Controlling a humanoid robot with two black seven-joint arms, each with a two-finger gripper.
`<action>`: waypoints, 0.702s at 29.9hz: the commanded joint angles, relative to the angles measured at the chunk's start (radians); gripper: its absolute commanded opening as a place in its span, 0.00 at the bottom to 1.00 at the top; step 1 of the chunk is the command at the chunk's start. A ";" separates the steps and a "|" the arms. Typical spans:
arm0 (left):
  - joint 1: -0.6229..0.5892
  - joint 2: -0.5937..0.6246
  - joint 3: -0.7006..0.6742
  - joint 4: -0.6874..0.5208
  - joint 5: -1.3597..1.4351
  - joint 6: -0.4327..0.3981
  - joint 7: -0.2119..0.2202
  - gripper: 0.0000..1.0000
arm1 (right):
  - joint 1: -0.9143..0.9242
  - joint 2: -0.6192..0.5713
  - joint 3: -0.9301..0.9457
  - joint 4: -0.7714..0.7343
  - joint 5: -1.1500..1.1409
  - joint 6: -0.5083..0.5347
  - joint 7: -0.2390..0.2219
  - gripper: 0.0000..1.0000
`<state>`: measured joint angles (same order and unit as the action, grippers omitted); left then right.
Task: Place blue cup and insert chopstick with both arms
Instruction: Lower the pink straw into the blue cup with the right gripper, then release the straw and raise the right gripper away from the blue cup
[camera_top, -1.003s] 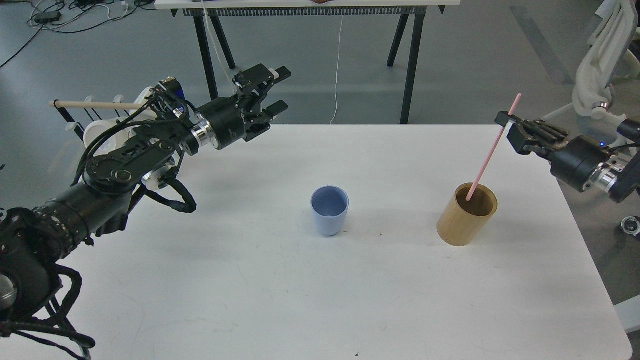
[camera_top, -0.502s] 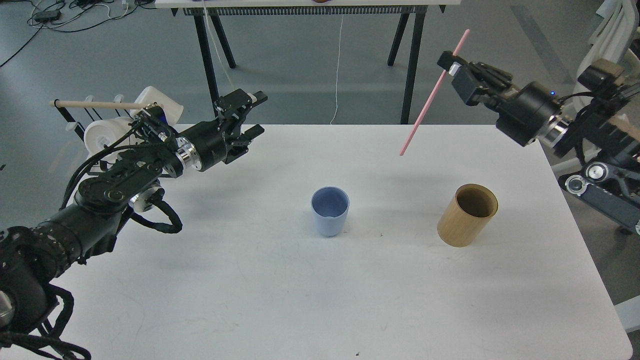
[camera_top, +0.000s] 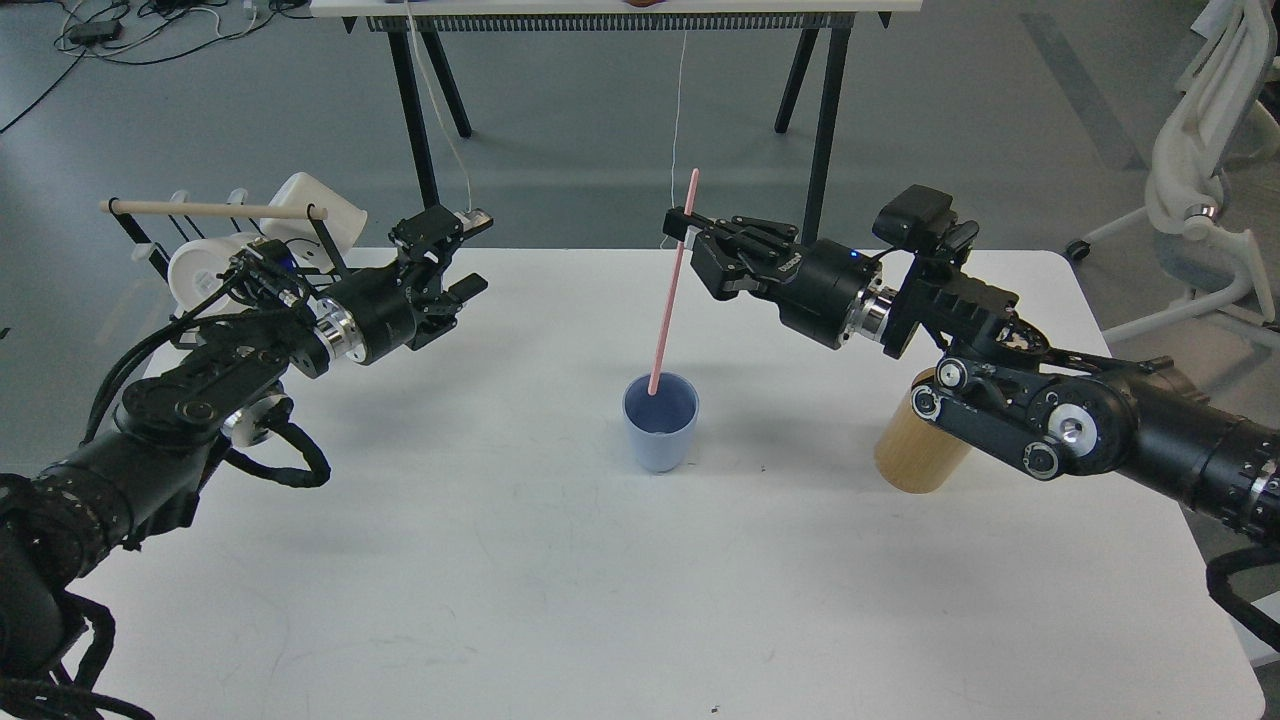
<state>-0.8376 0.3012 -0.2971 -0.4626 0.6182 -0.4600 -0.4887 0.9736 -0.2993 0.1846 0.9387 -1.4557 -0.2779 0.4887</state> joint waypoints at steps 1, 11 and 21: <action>0.000 -0.002 0.000 -0.001 0.000 0.000 0.000 0.91 | -0.003 0.020 -0.019 -0.032 0.000 -0.027 0.000 0.02; 0.000 -0.004 0.000 -0.001 0.000 0.000 0.000 0.91 | -0.010 0.089 -0.079 -0.112 0.000 -0.050 0.000 0.02; 0.000 -0.002 0.000 -0.001 0.000 0.000 0.000 0.91 | -0.016 0.149 -0.132 -0.186 0.001 -0.084 0.000 0.22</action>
<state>-0.8361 0.2984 -0.2977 -0.4630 0.6182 -0.4596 -0.4887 0.9576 -0.1556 0.0560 0.7562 -1.4549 -0.3570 0.4887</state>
